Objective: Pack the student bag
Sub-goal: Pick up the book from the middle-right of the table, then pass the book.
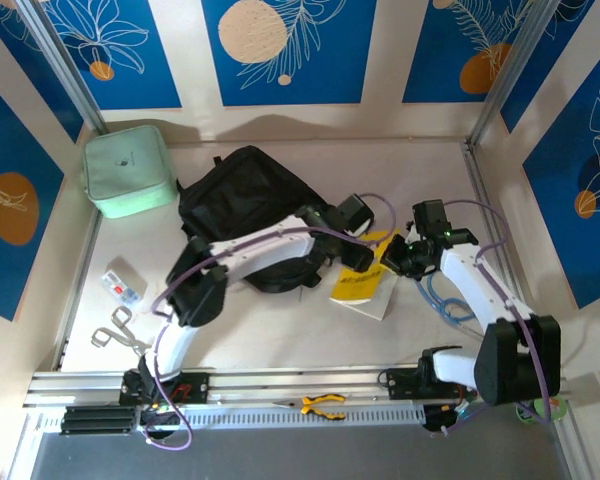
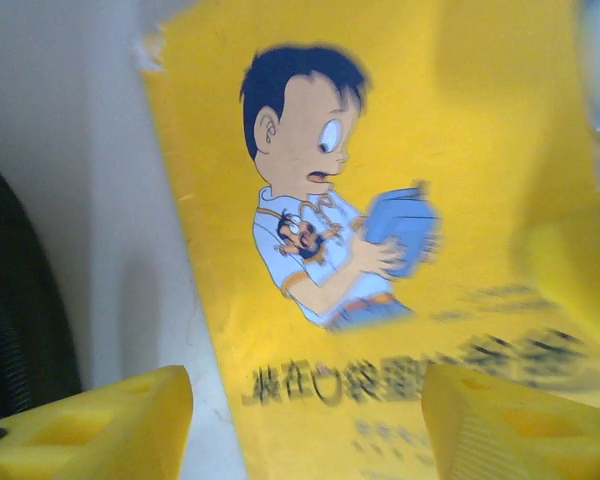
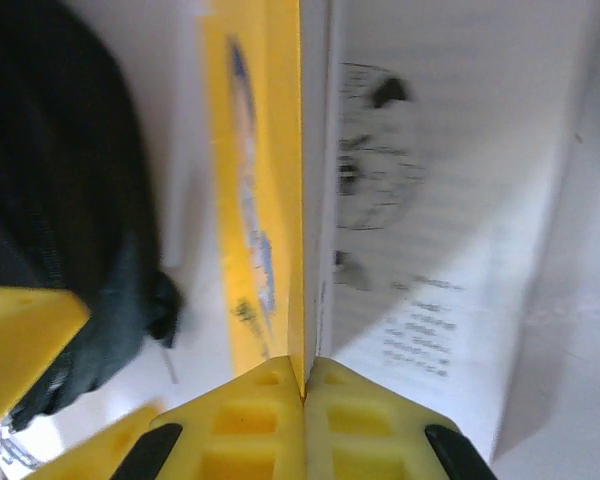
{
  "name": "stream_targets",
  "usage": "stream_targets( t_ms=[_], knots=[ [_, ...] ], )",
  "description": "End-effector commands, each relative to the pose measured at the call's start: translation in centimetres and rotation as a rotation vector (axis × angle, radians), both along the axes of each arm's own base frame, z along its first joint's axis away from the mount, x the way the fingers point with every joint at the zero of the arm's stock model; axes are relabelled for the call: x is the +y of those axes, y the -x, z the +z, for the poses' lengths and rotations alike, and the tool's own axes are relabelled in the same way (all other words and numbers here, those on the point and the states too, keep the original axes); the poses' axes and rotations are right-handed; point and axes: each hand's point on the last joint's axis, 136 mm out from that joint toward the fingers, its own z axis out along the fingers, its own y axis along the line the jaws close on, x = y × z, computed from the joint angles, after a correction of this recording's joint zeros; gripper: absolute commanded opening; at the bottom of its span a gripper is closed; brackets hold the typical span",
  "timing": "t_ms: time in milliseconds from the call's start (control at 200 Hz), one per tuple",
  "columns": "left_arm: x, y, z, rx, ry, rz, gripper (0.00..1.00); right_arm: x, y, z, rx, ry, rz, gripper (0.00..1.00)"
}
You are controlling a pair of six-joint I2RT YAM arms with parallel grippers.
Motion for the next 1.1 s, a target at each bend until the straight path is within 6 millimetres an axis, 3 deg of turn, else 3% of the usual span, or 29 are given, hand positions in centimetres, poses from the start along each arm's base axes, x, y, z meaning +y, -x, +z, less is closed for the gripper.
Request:
stream_targets(
  t_ms=[0,140,295,430,585,775,880,1095],
  knots=[
    [1.9,-1.8,6.5,-0.025,0.19,0.09,0.68,1.2,-1.4,4.0,-0.176,-0.072,0.063,0.0],
    [6.0,-4.0,8.4,-0.038,0.285,0.211,0.77,2.6,-1.9,8.3,-0.352,-0.121,0.166,0.0],
    [10.8,-6.3,8.0,0.018,0.379,0.349,0.83,5.1,-2.0,12.6,-0.488,-0.239,0.296,0.0],
    [13.1,-7.0,8.4,0.07,0.509,0.396,0.88,7.4,-1.8,15.7,-0.583,-0.332,0.412,0.0],
    [14.3,-6.7,9.4,0.127,0.634,0.405,0.95,10.6,-1.5,18.4,-0.647,-0.471,0.564,0.0],
    [15.6,-6.0,11.4,0.14,0.753,0.428,1.0,14.3,-2.9,19.7,-0.629,-0.539,0.665,0.0],
    [16.7,-6.0,10.3,0.152,0.742,0.473,1.0,15.6,-3.4,19.9,-0.608,-0.583,0.696,0.0],
    [17.0,-5.5,8.3,0.218,0.692,0.472,1.0,16.5,-3.6,20.1,-0.583,-0.653,0.711,0.0]
  ],
)
